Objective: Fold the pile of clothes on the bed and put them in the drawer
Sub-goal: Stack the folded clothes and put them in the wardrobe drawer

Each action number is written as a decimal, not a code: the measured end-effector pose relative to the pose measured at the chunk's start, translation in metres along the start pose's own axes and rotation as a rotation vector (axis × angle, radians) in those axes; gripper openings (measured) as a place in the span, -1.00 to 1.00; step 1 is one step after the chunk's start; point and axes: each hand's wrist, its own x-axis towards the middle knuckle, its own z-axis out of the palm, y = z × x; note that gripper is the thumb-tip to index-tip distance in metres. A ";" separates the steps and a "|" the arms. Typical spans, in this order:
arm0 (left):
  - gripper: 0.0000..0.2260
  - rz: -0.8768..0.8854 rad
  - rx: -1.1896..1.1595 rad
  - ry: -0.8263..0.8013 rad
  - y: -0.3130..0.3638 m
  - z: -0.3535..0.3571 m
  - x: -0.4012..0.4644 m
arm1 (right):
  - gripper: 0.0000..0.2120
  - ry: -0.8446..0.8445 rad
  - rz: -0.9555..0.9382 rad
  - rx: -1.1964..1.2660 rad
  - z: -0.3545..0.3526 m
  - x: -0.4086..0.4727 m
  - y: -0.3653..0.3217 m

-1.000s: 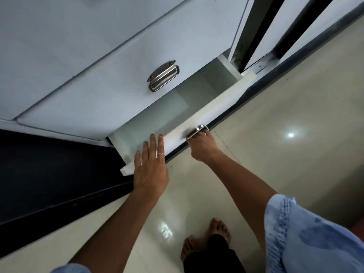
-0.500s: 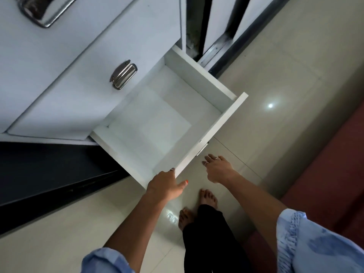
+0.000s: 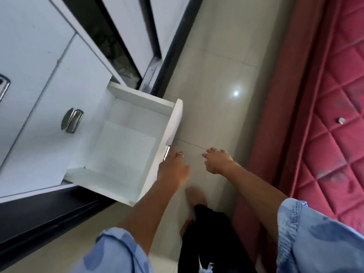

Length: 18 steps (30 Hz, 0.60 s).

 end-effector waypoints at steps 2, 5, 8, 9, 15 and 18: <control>-0.57 0.077 0.069 -0.005 0.018 -0.005 -0.004 | -0.55 0.029 0.045 0.074 0.003 -0.025 0.012; -0.55 0.138 0.239 -0.046 0.040 -0.010 -0.022 | -0.56 0.098 0.110 0.176 0.012 -0.070 0.030; -0.56 0.166 0.347 -0.043 0.064 -0.013 -0.040 | -0.56 0.155 0.173 0.244 0.020 -0.115 0.052; -0.56 0.186 0.381 -0.037 0.077 -0.012 -0.047 | -0.56 0.184 0.197 0.262 0.023 -0.132 0.063; -0.57 0.376 0.504 0.034 0.178 0.018 -0.067 | -0.50 0.402 0.350 0.414 0.062 -0.224 0.136; -0.53 0.521 0.518 0.022 0.232 0.051 -0.089 | -0.50 0.469 0.436 0.418 0.099 -0.268 0.174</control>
